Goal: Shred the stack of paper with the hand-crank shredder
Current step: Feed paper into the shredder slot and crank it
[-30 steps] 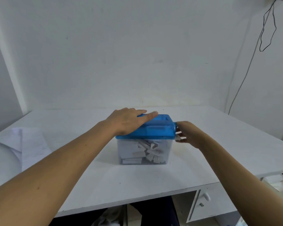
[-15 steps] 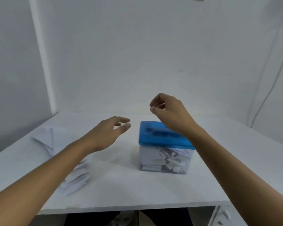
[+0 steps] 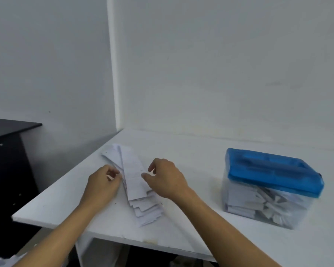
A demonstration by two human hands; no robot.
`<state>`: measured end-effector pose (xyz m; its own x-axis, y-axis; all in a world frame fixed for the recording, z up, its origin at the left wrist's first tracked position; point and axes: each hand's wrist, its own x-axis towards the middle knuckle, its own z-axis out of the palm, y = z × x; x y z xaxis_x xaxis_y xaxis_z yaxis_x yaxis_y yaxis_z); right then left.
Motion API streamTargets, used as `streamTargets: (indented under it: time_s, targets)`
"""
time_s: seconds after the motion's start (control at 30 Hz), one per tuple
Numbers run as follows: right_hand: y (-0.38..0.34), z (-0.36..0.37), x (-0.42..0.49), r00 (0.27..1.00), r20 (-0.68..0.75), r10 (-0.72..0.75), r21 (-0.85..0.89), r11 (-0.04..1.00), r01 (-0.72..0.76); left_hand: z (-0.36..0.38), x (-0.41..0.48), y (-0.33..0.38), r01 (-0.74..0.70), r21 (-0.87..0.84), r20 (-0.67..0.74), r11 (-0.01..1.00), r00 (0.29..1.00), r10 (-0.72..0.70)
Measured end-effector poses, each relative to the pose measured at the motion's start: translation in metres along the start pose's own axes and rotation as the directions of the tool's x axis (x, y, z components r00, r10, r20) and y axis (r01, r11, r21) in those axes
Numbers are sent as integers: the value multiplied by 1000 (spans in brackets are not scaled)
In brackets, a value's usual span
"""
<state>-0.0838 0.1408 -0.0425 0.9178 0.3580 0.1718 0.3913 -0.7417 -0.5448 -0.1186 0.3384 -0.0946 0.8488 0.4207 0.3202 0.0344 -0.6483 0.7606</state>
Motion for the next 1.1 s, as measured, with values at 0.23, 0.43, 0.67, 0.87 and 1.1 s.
streamTargets:
  time_s: [0.23,0.43,0.67,0.87,1.1]
  targets:
    - [6,49,5,996,-28,79,-11,997,-79,6,-5,5,-47,231,108,972,994,23]
    - [18,49,7,994,-68,88,171,982,-75,8,-6,3,-92,278,121,956,991,60]
    - [23,44,8,979,-118,169,470,878,-95,9,-6,0,-113,270,111,956,990,86]
    - [22,33,3,980,-111,164,747,664,-26,5,-6,2,-270,90,-31,959,961,273]
    - [24,34,6,994,-63,87,783,622,-5,11,-5,21,27,-328,188,944,982,37]
